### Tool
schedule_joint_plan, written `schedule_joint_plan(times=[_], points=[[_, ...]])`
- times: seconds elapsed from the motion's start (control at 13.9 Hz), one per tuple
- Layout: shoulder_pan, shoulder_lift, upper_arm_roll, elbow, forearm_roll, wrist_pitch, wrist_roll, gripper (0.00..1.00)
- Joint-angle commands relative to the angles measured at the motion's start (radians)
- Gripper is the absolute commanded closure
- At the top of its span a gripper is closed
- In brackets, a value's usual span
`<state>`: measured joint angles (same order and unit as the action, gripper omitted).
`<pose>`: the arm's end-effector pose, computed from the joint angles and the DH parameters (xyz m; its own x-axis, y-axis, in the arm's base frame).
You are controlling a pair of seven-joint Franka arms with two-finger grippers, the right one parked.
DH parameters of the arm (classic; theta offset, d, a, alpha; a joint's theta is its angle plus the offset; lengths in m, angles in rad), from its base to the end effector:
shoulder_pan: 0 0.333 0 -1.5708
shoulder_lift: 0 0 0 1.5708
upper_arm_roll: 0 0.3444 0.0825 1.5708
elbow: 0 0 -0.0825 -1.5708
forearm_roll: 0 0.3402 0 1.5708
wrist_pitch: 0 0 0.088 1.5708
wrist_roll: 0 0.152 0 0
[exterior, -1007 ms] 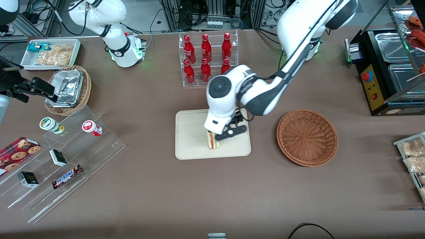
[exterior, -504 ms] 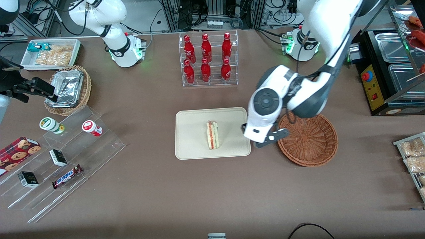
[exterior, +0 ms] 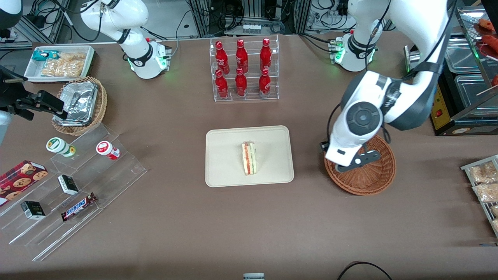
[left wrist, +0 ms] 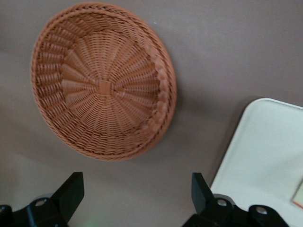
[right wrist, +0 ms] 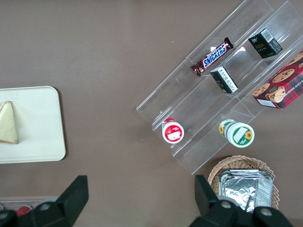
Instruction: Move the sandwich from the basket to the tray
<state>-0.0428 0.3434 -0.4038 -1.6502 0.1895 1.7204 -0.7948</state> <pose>0.5438 -0.2067 0.4081 0.9412 0.3078 -0.1390 0.2774 -0.9393 -0.2020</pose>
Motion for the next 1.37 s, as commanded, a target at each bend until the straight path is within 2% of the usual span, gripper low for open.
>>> schedule_joint_plan(times=[0.0, 0.07, 0.22, 0.58, 0.79, 1.08, 1.29], points=[[0.064, -0.099, -0.006, -0.086, -0.028, 0.004, 0.094, 0.00], [0.078, -0.128, -0.006, -0.114, -0.030, 0.002, 0.126, 0.00], [0.095, -0.199, 0.014, -0.166, -0.089, 0.002, 0.231, 0.00], [0.046, -0.297, 0.152, -0.172, -0.163, -0.096, 0.431, 0.00], [0.035, -0.336, 0.227, -0.165, -0.170, -0.159, 0.577, 0.00], [0.012, -0.356, 0.341, -0.079, -0.170, -0.266, 0.753, 0.00], [0.000, -0.366, 0.399, -0.040, -0.170, -0.272, 0.804, 0.00]])
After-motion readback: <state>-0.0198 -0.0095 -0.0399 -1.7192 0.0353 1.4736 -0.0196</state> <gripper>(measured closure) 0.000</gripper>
